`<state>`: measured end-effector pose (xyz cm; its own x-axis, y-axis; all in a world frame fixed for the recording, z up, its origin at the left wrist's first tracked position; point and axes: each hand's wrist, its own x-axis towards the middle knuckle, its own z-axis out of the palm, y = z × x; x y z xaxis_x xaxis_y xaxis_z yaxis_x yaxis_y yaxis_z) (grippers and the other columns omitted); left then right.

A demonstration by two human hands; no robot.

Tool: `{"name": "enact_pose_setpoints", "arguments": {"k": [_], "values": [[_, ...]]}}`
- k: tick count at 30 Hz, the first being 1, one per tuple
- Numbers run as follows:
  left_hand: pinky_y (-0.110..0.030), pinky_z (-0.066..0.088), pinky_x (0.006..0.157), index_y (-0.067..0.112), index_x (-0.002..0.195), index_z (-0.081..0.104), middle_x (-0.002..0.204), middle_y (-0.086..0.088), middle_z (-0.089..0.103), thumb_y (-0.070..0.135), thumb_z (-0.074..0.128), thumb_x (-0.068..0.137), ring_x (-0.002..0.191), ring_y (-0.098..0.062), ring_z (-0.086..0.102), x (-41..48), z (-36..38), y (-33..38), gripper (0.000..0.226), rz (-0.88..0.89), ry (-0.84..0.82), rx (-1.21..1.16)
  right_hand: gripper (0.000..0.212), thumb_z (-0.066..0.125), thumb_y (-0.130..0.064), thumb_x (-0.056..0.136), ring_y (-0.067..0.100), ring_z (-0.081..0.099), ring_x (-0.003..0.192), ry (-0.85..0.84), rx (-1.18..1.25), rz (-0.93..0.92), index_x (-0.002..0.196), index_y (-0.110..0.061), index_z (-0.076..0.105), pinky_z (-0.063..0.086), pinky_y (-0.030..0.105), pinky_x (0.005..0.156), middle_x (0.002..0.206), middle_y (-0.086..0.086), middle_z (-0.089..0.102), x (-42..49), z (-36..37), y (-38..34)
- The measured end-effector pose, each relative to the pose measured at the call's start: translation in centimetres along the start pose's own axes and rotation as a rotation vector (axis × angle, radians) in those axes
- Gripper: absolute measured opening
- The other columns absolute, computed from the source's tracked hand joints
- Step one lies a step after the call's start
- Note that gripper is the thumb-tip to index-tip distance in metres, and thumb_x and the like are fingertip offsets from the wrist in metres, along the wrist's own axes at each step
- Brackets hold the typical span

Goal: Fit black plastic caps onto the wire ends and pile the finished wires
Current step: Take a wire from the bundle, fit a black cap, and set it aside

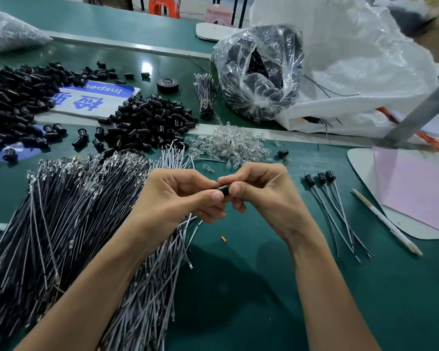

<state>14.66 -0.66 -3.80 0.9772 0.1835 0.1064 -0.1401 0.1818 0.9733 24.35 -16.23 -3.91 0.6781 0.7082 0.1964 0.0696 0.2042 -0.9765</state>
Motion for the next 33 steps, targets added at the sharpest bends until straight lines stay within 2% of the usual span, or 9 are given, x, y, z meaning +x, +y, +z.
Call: {"name": "enact_pose_setpoints", "arguments": {"k": [6,9,12,15,17,19,23,28,33], "values": [[-0.025,0.056,0.052,0.019,0.074,0.078,0.067,-0.008,0.073,0.029,0.076,0.062,0.057,-0.018,0.071,0.3,0.0,-0.1,0.015,-0.014,0.111,-0.08,0.019,0.066,-0.002,0.083,0.008,0.063,0.077,0.023,-0.034,-0.052,0.1,-0.01,0.072,0.051,0.019,0.072,0.083,-0.004,0.072,0.0,1.5,0.4],[-0.025,0.057,0.055,0.023,0.078,0.079,0.074,-0.009,0.075,0.029,0.076,0.062,0.064,-0.021,0.073,0.3,0.1,0.0,0.018,-0.039,0.071,-0.129,0.011,0.066,-0.009,0.085,0.011,0.062,0.087,0.069,-0.051,-0.137,0.096,-0.008,0.069,0.051,0.023,0.078,0.095,0.001,0.067,0.2,1.9,0.1],[-0.026,0.058,0.062,0.022,0.091,0.078,0.092,-0.01,0.076,0.03,0.076,0.067,0.082,-0.025,0.074,0.3,-0.4,0.5,0.026,0.021,0.078,-0.165,0.017,0.054,-0.022,0.09,0.019,0.069,0.081,0.193,0.145,-0.129,0.093,-0.008,0.062,0.056,0.029,0.075,0.1,0.007,0.071,0.2,1.3,-1.4],[-0.025,0.058,0.064,0.018,0.094,0.076,0.093,-0.008,0.076,0.029,0.075,0.077,0.084,-0.023,0.074,0.4,-1.3,0.9,0.02,0.097,0.235,-0.231,0.022,0.049,-0.026,0.091,0.015,0.066,0.059,0.378,0.181,-0.115,0.094,-0.009,0.062,0.054,0.025,0.057,0.073,0.003,0.07,-0.8,-1.5,-4.3],[-0.023,0.057,0.063,0.017,0.092,0.074,0.09,-0.007,0.076,0.023,0.07,0.08,0.08,-0.021,0.073,0.4,-1.4,0.9,0.015,0.115,0.308,-0.235,0.022,0.054,-0.031,0.09,0.012,0.06,0.051,0.539,-0.065,-0.073,0.095,-0.015,0.068,0.049,0.022,0.047,0.066,0.0,0.067,-1.8,-4.0,-6.1],[-0.022,0.055,0.061,0.017,0.089,0.074,0.086,-0.006,0.076,0.02,0.067,0.079,0.075,-0.019,0.073,0.4,-1.2,0.9,0.013,0.127,0.374,-0.225,0.015,0.06,-0.034,0.092,0.013,0.061,0.049,0.663,-0.523,-0.025,0.095,-0.023,0.069,0.053,0.024,0.047,0.066,0.001,0.069,-2.3,-6.2,-7.0],[-0.021,0.054,0.06,0.018,0.086,0.073,0.079,-0.002,0.074,0.013,0.066,0.083,0.068,-0.016,0.07,0.3,-1.5,0.9,0.009,0.141,0.549,-0.242,0.024,0.062,-0.033,0.094,0.028,0.068,0.079,0.558,-1.353,0.305,0.111,-0.018,0.071,0.055,0.039,0.079,0.086,0.013,0.073,-1.8,-9.7,-5.2],[-0.019,0.052,0.058,0.017,0.087,0.072,0.075,0.002,0.073,0.007,0.063,0.09,0.063,-0.012,0.067,0.4,-2.0,1.1,0.014,0.153,0.681,-0.235,0.037,0.066,-0.035,0.091,0.037,0.061,0.109,0.458,-1.435,0.492,0.118,-0.01,0.07,0.049,0.045,0.095,0.113,0.019,0.07,-1.5,-10.4,-2.8],[-0.018,0.051,0.057,0.018,0.089,0.071,0.075,0.003,0.073,0.007,0.062,0.091,0.061,-0.011,0.066,0.5,-2.0,1.0,0.015,0.152,0.71,-0.206,0.032,0.064,-0.034,0.093,0.034,0.061,0.1,0.522,-1.564,0.348,0.116,-0.013,0.07,0.047,0.04,0.085,0.108,0.015,0.067,-1.4,-8.9,-2.7]]}}
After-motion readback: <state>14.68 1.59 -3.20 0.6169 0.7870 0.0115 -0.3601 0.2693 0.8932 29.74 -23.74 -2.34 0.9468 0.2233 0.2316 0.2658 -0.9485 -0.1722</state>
